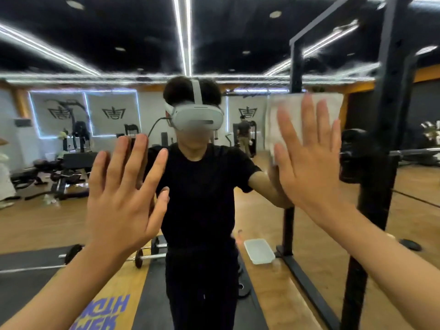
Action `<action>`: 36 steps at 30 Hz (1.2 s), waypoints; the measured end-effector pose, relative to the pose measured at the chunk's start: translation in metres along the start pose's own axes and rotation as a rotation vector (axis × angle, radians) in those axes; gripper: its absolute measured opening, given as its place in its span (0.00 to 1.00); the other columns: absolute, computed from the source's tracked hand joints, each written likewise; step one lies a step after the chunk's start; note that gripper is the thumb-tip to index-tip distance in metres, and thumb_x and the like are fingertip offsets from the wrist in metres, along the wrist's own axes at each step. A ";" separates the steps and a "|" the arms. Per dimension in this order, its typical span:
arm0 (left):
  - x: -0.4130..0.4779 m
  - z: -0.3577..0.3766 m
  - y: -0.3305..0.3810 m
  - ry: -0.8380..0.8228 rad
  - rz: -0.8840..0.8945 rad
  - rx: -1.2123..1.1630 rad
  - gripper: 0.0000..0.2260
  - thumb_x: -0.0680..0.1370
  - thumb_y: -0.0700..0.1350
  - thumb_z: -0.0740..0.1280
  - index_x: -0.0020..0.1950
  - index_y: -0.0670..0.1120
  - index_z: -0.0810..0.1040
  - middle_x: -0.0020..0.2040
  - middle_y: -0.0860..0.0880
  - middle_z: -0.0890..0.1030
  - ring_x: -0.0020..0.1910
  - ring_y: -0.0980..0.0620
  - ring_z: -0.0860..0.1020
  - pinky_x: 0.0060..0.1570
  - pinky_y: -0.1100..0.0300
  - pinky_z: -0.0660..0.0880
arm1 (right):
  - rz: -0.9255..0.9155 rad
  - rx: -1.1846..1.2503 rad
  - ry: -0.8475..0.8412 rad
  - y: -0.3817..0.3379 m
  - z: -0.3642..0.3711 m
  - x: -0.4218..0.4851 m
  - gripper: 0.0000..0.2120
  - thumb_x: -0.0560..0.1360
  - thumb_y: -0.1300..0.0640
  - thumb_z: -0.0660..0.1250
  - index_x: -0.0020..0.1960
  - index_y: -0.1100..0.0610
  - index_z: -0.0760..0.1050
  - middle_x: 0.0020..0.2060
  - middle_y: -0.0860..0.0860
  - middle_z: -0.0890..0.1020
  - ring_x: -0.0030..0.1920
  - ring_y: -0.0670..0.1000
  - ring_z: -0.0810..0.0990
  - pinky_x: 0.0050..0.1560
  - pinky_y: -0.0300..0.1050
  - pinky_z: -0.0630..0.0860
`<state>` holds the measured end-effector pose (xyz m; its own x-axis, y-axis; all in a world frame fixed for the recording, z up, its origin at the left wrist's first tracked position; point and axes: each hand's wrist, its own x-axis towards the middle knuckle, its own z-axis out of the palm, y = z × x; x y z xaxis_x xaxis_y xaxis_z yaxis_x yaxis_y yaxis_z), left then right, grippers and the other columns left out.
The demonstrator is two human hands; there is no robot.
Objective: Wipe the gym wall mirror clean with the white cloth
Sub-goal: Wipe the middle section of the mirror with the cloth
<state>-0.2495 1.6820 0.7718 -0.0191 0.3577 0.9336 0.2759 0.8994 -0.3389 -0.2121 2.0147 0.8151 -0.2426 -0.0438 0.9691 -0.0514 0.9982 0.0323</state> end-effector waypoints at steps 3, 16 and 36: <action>0.000 0.001 -0.001 -0.003 0.005 -0.004 0.28 0.85 0.54 0.57 0.84 0.45 0.64 0.85 0.38 0.58 0.84 0.35 0.57 0.82 0.38 0.51 | 0.191 0.049 0.095 -0.068 0.010 0.017 0.28 0.88 0.47 0.48 0.87 0.49 0.48 0.85 0.58 0.46 0.85 0.62 0.43 0.81 0.69 0.44; -0.005 0.001 -0.003 0.010 -0.006 -0.059 0.29 0.85 0.52 0.60 0.85 0.46 0.61 0.86 0.39 0.56 0.85 0.38 0.52 0.82 0.38 0.49 | -0.016 -0.067 -0.159 0.051 0.013 -0.142 0.29 0.87 0.46 0.47 0.86 0.48 0.44 0.85 0.57 0.44 0.85 0.62 0.44 0.81 0.70 0.45; -0.002 -0.004 -0.007 -0.017 0.033 -0.047 0.27 0.86 0.51 0.58 0.85 0.47 0.61 0.86 0.40 0.56 0.85 0.38 0.53 0.82 0.37 0.52 | -0.085 -0.047 -0.132 0.023 0.015 -0.127 0.28 0.88 0.45 0.48 0.86 0.47 0.46 0.85 0.59 0.50 0.84 0.63 0.49 0.81 0.70 0.52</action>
<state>-0.2473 1.6740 0.7724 -0.0251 0.3917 0.9197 0.3216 0.8743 -0.3636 -0.1974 2.0422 0.6891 -0.3643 -0.1307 0.9221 -0.0322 0.9913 0.1278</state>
